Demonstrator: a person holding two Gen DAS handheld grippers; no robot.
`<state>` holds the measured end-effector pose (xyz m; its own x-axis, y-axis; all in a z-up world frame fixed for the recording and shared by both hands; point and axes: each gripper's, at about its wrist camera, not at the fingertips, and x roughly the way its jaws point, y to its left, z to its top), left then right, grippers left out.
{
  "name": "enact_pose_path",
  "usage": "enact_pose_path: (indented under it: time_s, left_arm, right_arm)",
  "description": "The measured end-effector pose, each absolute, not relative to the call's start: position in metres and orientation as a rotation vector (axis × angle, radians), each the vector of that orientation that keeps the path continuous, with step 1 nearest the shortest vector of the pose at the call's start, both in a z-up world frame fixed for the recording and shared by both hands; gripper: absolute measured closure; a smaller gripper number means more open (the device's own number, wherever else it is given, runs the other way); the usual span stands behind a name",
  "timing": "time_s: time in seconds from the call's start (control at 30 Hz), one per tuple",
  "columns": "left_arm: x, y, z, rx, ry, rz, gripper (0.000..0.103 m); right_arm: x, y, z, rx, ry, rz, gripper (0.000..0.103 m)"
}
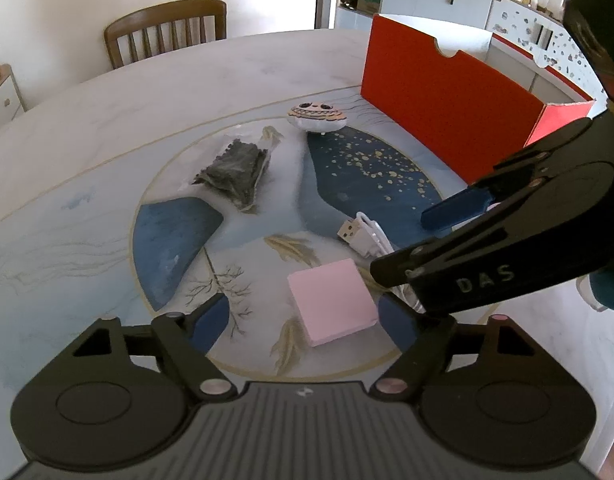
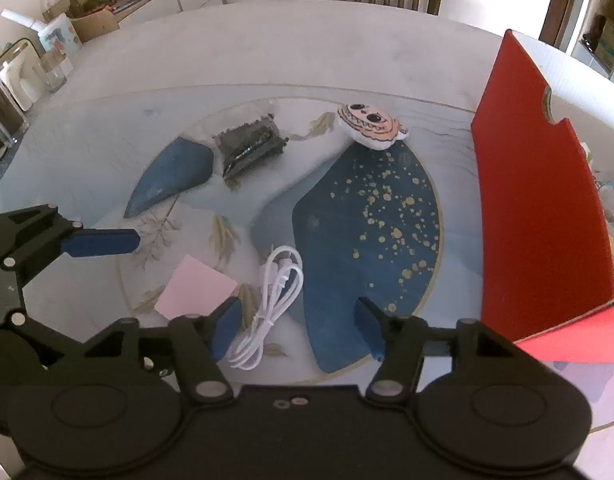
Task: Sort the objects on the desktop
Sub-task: 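Move left tool to the pink sticky-note pad while right tool approaches the white USB cable, then close left tool on the sticky-note pad while right tool closes on the USB cable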
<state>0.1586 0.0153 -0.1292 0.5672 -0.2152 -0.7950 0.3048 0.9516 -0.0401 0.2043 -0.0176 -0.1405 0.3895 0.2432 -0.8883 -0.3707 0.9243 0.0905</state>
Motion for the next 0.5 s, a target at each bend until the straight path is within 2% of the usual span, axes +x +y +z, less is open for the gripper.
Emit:
enact_pose_path:
  time_s: [0.17, 0.23, 0.27, 0.4, 0.47, 0.5]
  left_arm:
    - [0.159, 0.012, -0.129, 0.093, 0.925, -0.317, 0.031]
    - [0.159, 0.013, -0.128, 0.075, 0.931, -0.322, 0.040]
    - [0.160, 0.013, -0.128, 0.062, 0.937, -0.329, 0.043]
    - [0.161, 0.014, -0.128, 0.037, 0.949, -0.344, 0.051]
    - [0.161, 0.014, -0.127, 0.032, 0.952, -0.347, 0.053]
    - [0.161, 0.013, -0.127, 0.030, 0.953, -0.349, 0.055]
  right_arm:
    - [0.206, -0.013, -0.140, -0.154, 1.098, 0.384, 0.052]
    - [0.206, -0.011, -0.141, -0.171, 1.093, 0.379, 0.056]
    - [0.205, -0.010, -0.141, -0.184, 1.089, 0.374, 0.062]
    - [0.204, -0.007, -0.140, -0.213, 1.075, 0.379, 0.072]
    - [0.204, -0.006, -0.140, -0.214, 1.072, 0.386, 0.088]
    - [0.204, -0.006, -0.139, -0.216, 1.073, 0.385, 0.088]
